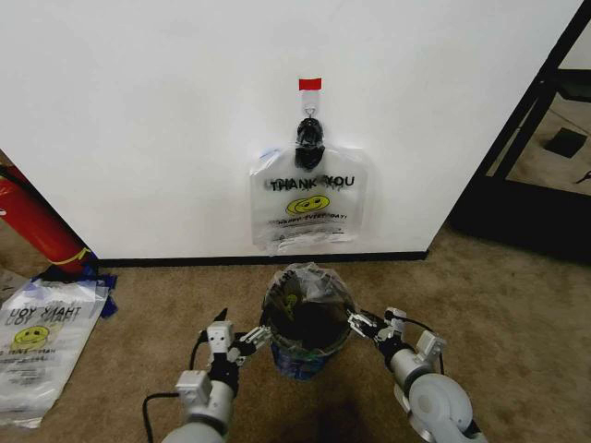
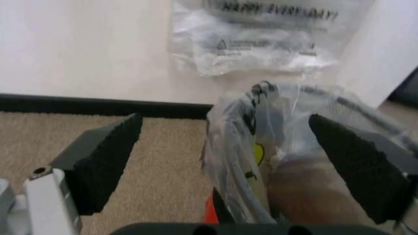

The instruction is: Pick up the garbage bag from the wall and place it over the trash bin.

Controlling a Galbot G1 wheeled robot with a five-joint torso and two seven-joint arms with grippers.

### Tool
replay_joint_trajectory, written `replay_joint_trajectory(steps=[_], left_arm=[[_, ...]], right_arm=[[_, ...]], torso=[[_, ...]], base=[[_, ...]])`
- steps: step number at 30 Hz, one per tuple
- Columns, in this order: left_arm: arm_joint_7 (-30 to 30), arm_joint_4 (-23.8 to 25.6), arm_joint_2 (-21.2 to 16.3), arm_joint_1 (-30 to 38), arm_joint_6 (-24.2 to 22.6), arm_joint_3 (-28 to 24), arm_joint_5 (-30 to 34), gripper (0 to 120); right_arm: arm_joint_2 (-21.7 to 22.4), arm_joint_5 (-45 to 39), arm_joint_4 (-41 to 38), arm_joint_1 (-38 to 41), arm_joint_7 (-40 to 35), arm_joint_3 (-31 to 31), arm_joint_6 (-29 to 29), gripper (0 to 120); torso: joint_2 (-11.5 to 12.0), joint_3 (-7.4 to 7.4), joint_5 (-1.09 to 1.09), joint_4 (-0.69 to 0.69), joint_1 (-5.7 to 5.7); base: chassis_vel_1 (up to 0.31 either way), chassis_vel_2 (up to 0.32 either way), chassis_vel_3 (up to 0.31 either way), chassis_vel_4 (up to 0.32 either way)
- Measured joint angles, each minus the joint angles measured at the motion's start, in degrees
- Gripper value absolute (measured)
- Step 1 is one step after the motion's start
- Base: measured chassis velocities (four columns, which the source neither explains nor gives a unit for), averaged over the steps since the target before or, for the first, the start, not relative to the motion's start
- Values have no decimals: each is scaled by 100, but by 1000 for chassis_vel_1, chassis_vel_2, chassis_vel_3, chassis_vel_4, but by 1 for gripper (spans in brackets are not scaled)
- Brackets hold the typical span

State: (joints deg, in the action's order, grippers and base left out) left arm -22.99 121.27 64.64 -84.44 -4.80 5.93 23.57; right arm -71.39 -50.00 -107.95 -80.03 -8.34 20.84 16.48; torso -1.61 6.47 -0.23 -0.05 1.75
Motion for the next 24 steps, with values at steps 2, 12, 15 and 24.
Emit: replay_joint_trajectory(steps=[2,12,15,24], left_arm=[[-27,-117,-89,175,-36,-143,1,100],[-62,-916,-152,680,-15,-610,-227,100],[-52,-1129,-140,758,46,-654,-282,100],[-44,-1268,-62,772,132,-674,-309,100]], right_arm=[[0,32,1,-9,22,2,-18,100],[21,58,-1,-50,145,24,-86,100],[59,40,37,-64,212,36,-123,100],[243,-76,121,-167,601,132,-227,100]], torso=[[0,0,0,0,0],[0,0,0,0,0],[0,0,0,1,0],[0,-1,1,0,0]], base=[[0,0,0,0],[0,0,0,0],[0,0,0,0],[0,0,0,0]])
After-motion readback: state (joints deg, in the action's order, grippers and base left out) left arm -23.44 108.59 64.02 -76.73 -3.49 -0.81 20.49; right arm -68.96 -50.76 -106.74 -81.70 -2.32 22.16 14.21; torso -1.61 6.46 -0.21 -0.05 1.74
